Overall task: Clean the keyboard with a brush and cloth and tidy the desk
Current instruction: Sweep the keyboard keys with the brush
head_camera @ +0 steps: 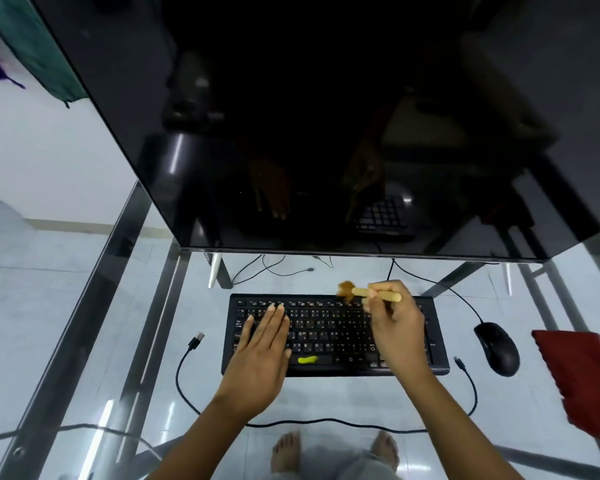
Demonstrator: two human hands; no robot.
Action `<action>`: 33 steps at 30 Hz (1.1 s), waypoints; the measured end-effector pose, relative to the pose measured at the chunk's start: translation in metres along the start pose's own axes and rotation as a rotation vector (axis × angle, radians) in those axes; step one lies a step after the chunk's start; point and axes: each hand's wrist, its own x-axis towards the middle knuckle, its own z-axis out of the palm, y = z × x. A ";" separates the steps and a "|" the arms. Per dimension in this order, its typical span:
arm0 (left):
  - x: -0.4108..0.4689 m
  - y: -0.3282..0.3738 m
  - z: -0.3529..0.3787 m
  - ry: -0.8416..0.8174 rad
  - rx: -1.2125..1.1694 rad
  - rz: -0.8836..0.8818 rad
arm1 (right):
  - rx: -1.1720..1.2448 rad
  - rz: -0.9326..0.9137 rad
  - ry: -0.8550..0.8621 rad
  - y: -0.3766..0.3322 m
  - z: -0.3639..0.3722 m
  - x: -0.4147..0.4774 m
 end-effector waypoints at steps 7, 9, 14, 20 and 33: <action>0.011 0.010 -0.002 -0.021 0.045 0.054 | -0.095 0.004 -0.147 -0.005 -0.003 0.003; 0.011 0.012 -0.001 -0.017 0.033 0.042 | 0.050 0.102 -0.222 -0.008 -0.006 0.005; 0.008 0.011 0.000 -0.004 0.026 0.044 | -0.061 0.085 -0.186 -0.004 -0.007 0.005; 0.009 0.012 0.000 -0.023 0.020 0.025 | -0.014 0.147 -0.351 -0.004 -0.007 0.005; 0.014 0.017 -0.004 0.007 -0.088 0.014 | 0.067 0.189 -0.270 0.014 -0.030 -0.022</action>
